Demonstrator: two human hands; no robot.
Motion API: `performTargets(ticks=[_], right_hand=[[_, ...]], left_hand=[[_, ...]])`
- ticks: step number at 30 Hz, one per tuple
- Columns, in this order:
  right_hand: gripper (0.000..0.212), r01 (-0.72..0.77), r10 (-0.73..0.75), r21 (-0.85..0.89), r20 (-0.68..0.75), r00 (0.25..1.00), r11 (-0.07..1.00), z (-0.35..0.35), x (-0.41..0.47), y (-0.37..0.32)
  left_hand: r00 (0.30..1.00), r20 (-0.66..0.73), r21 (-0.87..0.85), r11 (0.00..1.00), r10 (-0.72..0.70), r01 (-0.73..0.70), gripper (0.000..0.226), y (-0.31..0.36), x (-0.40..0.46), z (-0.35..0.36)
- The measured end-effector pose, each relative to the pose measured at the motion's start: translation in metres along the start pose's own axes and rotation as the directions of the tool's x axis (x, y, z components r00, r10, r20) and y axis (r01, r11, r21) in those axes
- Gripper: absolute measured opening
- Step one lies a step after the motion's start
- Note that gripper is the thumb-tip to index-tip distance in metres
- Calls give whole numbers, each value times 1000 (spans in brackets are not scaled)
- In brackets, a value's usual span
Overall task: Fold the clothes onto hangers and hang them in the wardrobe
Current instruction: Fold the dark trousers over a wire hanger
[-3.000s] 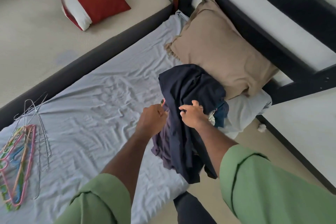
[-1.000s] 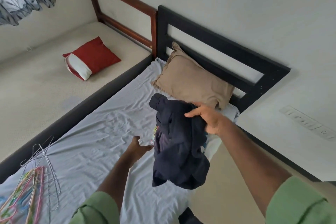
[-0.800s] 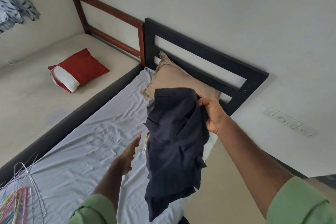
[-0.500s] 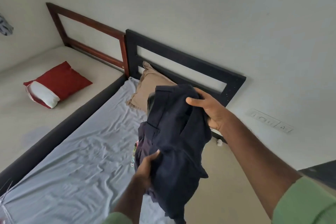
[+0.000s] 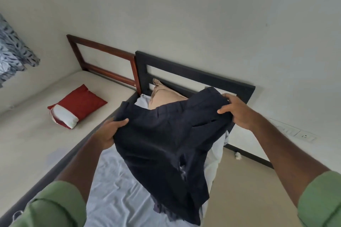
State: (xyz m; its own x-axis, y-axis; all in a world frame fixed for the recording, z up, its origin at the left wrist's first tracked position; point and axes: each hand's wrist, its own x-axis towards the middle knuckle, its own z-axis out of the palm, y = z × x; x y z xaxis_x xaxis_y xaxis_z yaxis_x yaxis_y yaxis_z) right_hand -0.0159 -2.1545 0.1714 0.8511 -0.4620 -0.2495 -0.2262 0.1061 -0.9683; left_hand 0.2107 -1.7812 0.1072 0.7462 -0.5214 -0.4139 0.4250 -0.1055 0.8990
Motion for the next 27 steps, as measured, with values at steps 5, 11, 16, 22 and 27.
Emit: performTargets(ticks=[5, 11, 16, 22, 27], right_hand=[[34, -24, 40, -177, 89, 995, 984, 27, -4, -7], [29, -39, 36, 90, 36, 999, 995, 29, -3, -24], [28, -100, 82, 166, 112, 990, 981, 18, 20, -40], [10, -11, -4, -103, -140, 990, 995, 7, 115, -26], [13, 266, -218, 121, -309, 926, 957, -21, 174, -88]], left_hand=[[995, 42, -28, 996, 91, -90, 34, 28, -13, -13], [961, 271, 156, 983, 50, -95, 86, 62, -32, -39], [955, 289, 359, 932, -66, -44, 59, 104, -3, -52], [954, -44, 823, 552, 296, -134, 24, 130, 91, 6], [762, -127, 802, 518, 635, -298, 25, 190, 142, 78]])
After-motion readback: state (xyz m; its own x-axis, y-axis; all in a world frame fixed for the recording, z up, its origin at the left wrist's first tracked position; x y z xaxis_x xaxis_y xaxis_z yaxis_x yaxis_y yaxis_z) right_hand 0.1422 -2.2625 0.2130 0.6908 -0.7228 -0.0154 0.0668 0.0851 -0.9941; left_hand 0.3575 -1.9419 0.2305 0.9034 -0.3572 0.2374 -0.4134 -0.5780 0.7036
